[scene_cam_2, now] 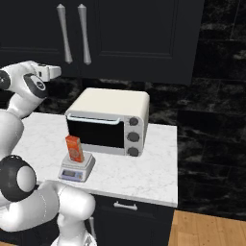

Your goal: Pick the boxed food and place it on the digital scale for weighing, and close the cabinet.

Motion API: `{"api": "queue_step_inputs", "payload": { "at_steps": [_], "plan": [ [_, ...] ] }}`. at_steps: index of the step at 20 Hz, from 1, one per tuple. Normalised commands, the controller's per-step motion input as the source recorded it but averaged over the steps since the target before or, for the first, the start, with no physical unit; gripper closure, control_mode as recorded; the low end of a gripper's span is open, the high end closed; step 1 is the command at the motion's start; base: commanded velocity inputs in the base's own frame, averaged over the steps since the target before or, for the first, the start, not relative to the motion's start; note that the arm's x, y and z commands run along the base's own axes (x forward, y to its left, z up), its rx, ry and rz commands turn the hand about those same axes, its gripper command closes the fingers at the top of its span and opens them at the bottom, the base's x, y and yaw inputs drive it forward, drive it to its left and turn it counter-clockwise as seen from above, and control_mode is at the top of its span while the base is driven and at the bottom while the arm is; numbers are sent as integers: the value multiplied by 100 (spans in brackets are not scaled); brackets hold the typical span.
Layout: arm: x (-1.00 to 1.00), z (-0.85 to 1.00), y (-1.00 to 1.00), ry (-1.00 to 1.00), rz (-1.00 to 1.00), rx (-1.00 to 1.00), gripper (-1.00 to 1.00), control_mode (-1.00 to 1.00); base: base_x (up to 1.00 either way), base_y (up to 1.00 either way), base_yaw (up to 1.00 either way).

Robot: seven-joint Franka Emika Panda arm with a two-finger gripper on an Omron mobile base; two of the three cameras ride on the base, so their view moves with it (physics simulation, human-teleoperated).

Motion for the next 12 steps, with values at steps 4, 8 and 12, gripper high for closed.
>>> {"api": "queue_step_inputs", "payload": {
  "at_steps": [4, 8, 12],
  "plan": [
    [100, 0, -3, 0, 12, 1, -100, -100, 0, 0, 0],
    [59, 1, -9, 0, 9, 1, -100, -100, 0, 0, 0],
    [-29, 19, -41, 0, 2, 5, -100, -100, 0, 0, 0]
  ]
}}
